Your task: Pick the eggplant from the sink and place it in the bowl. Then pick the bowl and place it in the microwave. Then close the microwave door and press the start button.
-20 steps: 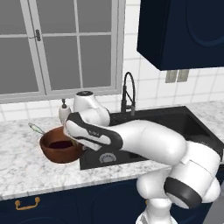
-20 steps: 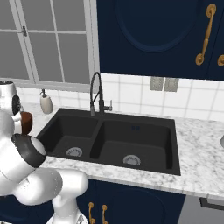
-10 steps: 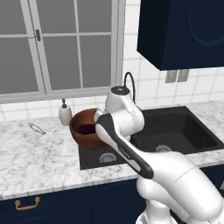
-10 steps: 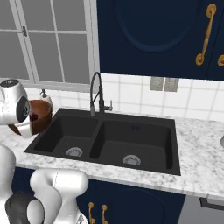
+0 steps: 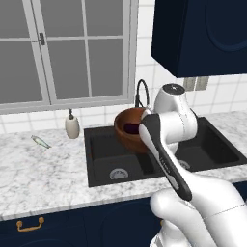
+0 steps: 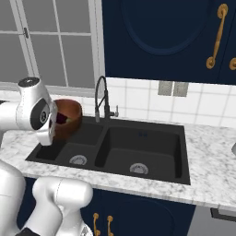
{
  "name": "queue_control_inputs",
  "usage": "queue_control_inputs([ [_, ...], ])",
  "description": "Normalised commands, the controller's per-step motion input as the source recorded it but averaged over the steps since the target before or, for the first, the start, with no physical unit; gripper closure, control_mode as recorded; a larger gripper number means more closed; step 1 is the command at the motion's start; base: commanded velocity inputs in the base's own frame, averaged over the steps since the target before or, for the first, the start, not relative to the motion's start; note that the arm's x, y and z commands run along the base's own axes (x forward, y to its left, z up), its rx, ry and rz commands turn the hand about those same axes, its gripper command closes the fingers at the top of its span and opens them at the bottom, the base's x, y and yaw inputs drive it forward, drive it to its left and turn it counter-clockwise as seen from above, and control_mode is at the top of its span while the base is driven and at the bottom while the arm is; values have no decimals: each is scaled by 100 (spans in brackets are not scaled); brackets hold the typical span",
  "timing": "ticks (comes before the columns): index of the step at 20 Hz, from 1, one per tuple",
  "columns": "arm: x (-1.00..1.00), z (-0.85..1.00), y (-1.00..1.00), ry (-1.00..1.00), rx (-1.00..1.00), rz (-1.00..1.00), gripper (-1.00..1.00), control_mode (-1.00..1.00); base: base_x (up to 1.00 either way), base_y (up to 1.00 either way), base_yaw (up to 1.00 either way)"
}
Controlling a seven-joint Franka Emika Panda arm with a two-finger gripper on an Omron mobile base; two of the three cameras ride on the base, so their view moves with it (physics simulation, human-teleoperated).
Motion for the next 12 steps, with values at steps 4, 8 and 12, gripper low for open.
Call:
queue_control_inputs([
  [4,-3,28,-97,8,-5,-24,100,-100,0,0,0],
  [8,-2,25,-73,1,0,-17,100,-100,0,0,0],
  [12,0,26,-63,0,0,-9,100,-100,0,0,0],
])
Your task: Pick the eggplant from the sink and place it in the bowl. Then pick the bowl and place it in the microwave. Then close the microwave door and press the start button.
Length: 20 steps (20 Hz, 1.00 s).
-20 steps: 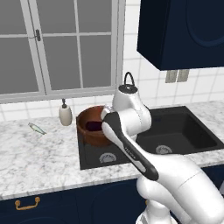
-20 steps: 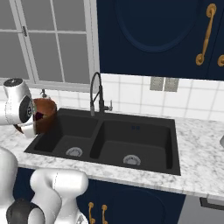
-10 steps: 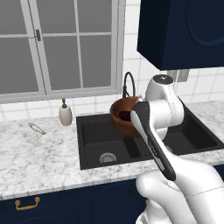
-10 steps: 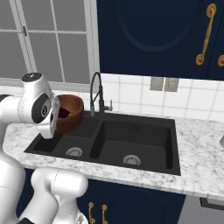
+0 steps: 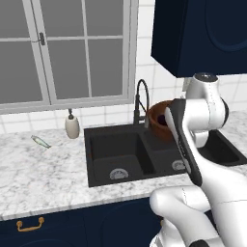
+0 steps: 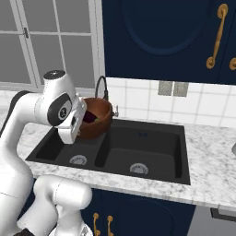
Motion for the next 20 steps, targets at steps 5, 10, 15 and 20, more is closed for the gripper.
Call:
queue_control_inputs([
  [5,-24,3,-41,-3,1,0,100,-100,0,0,0],
  [10,-17,1,-27,-6,3,0,100,-100,0,0,0],
  [15,0,4,0,0,0,0,100,100,-41,0,1],
  [20,0,0,0,0,0,0,100,100,-100,-2,5],
])
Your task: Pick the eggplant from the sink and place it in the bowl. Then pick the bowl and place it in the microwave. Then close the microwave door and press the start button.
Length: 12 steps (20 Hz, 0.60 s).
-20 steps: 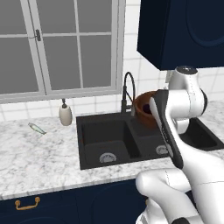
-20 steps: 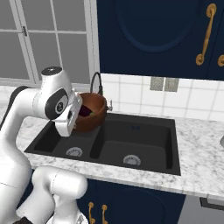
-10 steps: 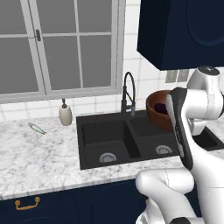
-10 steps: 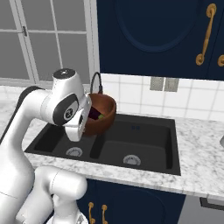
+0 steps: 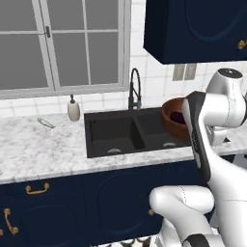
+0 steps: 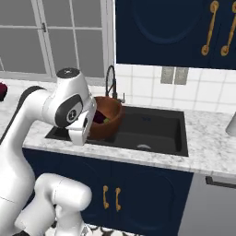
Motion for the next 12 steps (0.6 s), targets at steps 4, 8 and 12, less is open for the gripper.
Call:
queue_control_inputs([
  [4,0,0,0,0,0,0,100,100,-100,-4,0],
  [8,0,0,0,0,0,0,100,100,-91,-27,0],
  [12,0,0,0,0,0,0,100,100,-14,-69,-43],
])
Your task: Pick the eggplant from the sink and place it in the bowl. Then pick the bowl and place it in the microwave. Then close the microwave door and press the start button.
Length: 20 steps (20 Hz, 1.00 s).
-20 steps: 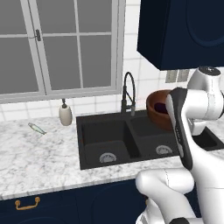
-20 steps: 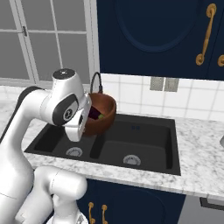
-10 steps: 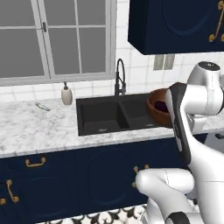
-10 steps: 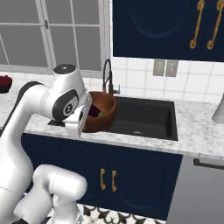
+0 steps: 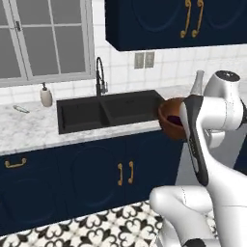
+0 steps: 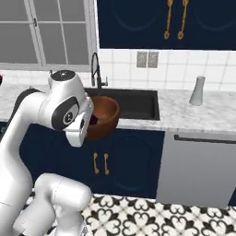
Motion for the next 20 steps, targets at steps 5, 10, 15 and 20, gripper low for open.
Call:
queue_control_inputs([
  [5,0,0,0,0,0,0,100,100,0,-10,-92],
  [10,0,0,0,0,0,0,100,100,0,0,-99],
  [15,0,0,0,0,0,0,100,100,0,-3,-93],
  [20,0,0,0,0,0,0,100,100,0,-10,-91],
])
